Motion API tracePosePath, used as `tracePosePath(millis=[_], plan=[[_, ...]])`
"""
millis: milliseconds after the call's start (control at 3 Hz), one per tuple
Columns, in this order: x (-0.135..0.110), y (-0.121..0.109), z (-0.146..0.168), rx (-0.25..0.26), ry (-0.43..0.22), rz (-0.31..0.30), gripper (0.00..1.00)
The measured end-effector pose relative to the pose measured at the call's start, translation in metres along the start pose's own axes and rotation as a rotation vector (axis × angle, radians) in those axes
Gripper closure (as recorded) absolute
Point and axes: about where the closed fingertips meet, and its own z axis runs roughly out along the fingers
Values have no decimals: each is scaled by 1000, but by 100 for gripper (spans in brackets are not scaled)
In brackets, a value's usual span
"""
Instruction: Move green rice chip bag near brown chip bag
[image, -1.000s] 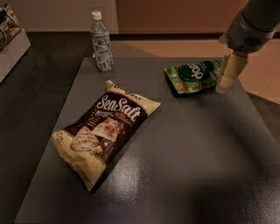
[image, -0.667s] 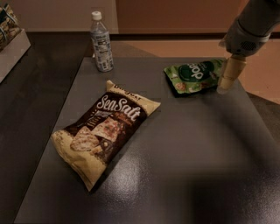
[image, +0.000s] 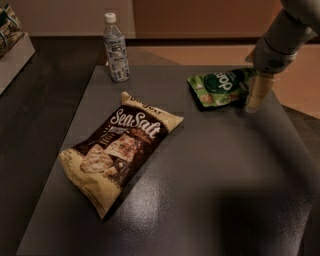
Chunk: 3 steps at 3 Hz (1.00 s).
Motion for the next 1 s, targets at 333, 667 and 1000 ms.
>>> tracePosePath(millis=[333,667,1000], plan=[[-1,-8,14,-4,-6,-17,0],[-3,-18,23,-6,-7,-27,0],[-4,-26,29,-6,2,-34,15]])
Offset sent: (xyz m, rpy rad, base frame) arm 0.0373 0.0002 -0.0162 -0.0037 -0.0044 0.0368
